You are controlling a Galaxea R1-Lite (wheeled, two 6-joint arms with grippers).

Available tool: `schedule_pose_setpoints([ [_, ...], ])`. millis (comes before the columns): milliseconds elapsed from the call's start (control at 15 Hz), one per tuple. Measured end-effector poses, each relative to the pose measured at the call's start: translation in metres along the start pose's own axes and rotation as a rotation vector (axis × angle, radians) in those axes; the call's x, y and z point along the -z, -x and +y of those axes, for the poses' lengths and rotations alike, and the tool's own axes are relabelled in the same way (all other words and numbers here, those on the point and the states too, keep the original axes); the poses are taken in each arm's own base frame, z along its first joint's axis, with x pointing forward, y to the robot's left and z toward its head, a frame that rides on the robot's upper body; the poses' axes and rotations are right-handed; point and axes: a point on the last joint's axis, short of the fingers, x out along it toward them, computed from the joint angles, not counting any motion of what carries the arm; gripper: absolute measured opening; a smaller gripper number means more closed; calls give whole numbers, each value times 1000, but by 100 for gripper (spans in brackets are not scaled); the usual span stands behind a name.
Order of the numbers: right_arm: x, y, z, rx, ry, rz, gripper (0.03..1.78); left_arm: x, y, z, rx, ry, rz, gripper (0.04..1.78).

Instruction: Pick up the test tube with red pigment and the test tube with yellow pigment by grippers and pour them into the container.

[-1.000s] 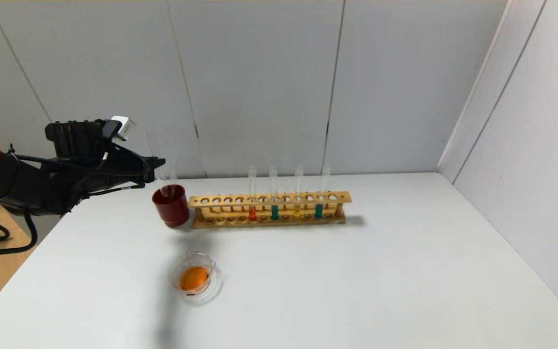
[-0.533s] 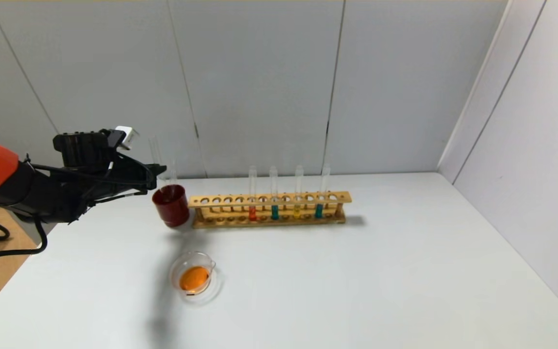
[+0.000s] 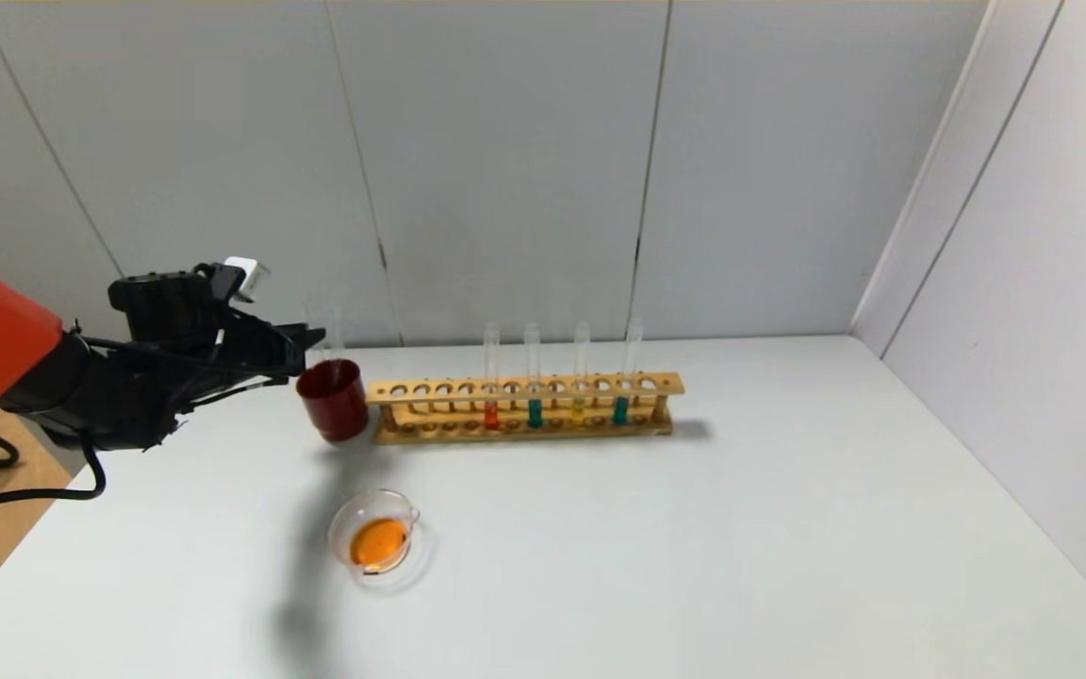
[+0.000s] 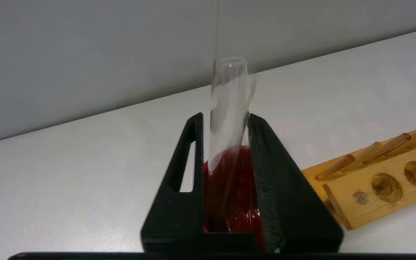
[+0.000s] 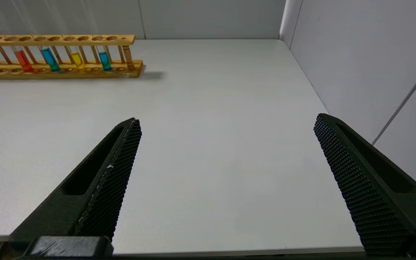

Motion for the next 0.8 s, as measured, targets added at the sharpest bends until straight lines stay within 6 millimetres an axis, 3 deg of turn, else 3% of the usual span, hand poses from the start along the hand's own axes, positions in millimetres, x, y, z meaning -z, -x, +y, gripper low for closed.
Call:
schedule_pose_setpoints([
  [333,0,0,0,0,0,0,175,0,4,-2,-1,-6,-14,133],
  [467,0,0,0,0,0,0,175,-7,10,-4,-3,-14,-33,156],
  [600,0,0,0,0,0,0,175,-23,21,-7,-7,-29,-67,171],
  [800,0,0,0,0,0,0,175,-55,49,-16,-14,-60,-135,175],
])
